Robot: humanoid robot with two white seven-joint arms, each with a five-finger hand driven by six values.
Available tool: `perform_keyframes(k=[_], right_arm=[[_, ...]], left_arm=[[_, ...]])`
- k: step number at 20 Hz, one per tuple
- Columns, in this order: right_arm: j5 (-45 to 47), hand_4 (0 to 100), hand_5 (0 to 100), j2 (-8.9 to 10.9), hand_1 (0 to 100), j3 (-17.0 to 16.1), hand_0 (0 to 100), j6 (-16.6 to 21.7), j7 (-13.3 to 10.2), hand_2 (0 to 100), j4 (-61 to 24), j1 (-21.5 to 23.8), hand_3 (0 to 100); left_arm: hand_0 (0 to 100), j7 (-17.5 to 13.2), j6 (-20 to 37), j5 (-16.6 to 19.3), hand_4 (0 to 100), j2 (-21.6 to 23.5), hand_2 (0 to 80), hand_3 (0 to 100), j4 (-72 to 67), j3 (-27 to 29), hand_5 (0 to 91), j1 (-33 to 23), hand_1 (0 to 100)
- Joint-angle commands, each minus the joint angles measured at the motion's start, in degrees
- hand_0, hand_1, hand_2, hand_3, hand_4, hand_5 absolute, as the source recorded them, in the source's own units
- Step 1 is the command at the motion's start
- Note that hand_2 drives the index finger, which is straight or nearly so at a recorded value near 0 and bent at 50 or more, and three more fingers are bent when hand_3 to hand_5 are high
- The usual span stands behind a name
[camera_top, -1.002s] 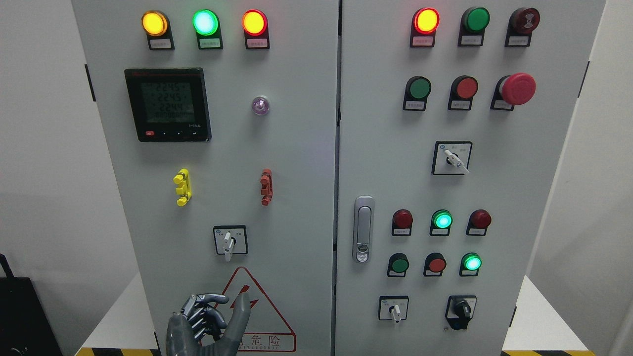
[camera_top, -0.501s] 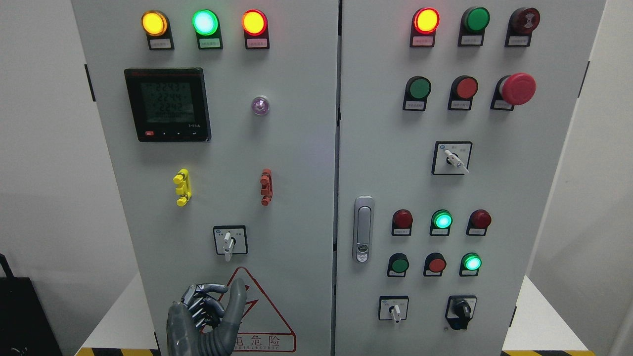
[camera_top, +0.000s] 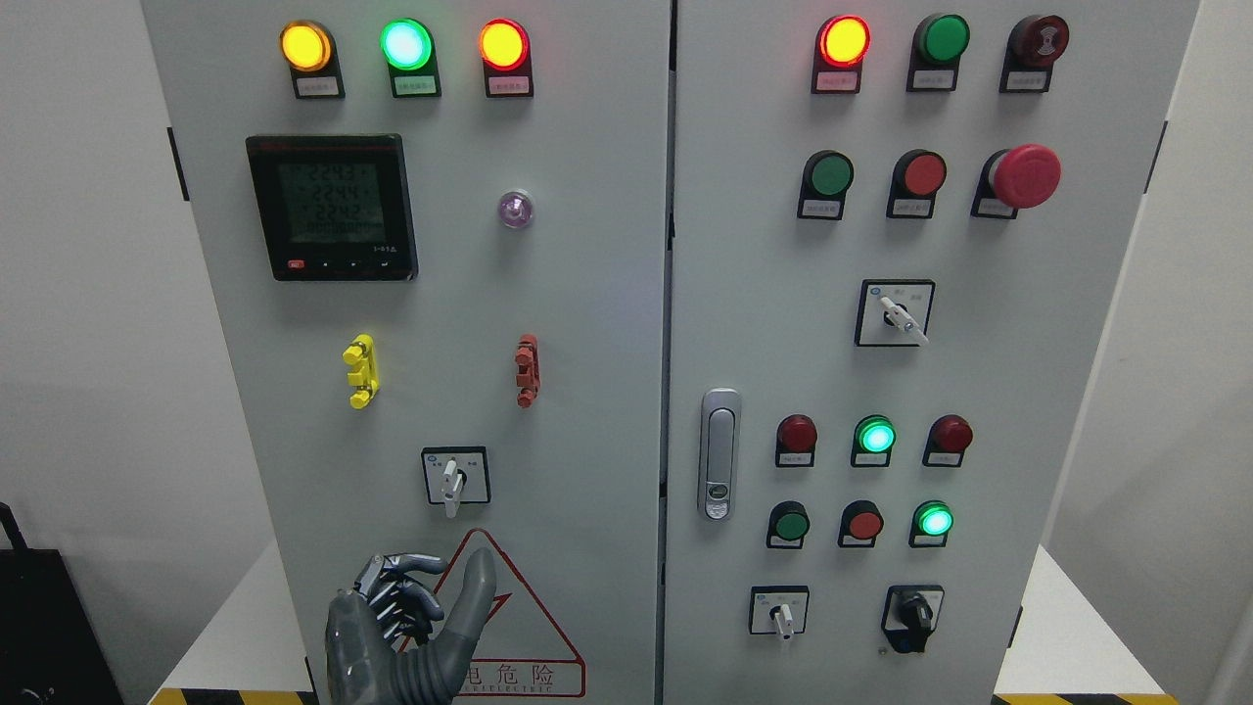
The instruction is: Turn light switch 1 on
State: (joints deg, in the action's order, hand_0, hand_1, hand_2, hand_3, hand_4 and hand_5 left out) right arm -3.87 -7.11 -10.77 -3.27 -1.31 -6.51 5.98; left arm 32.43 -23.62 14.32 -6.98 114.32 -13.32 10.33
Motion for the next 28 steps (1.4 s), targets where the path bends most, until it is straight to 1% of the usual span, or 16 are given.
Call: perform_keyframes(k=[1, 11, 21, 24, 28], right_arm=[[0.0, 0, 0, -0.01, 0, 0.0, 0, 0.0, 0.0, 0, 0.0, 0.0, 0], [0.0, 0, 0, 0.07, 0, 0.0, 0, 0.0, 0.1, 0, 0.0, 0.0, 0], [0.0, 0, 0, -0.01, 0, 0.0, 0, 0.0, 0.1, 0, 0.0, 0.0, 0], [0.0, 0, 0, -0.01, 0, 0.0, 0, 0.0, 0.1, 0, 0.0, 0.0, 0], [0.0, 0, 0, -0.01, 0, 0.0, 0, 0.0, 0.0, 0, 0.0, 0.0, 0]], left_arm=[[0, 0.3, -0.6, 0.3, 95, -0.2, 56.0, 93, 0.0, 0.4, 86.3, 0.5, 62], [0, 1.2, -2.0, 0.3, 95, -0.4, 55.6, 93, 0.0, 0.4, 86.3, 2.1, 65], [0, 1.9, -2.6, 0.2, 95, -0.8, 55.8, 93, -1.3, 1.0, 86.3, 4.6, 65], [0, 1.9, -4.1, -0.2, 95, -0.9, 55.8, 93, -1.4, 1.0, 86.3, 5.5, 65], [0, 1.9, -4.3, -0.2, 95, -1.1, 55.8, 93, -1.7, 1.0, 86.4, 6.0, 65]])
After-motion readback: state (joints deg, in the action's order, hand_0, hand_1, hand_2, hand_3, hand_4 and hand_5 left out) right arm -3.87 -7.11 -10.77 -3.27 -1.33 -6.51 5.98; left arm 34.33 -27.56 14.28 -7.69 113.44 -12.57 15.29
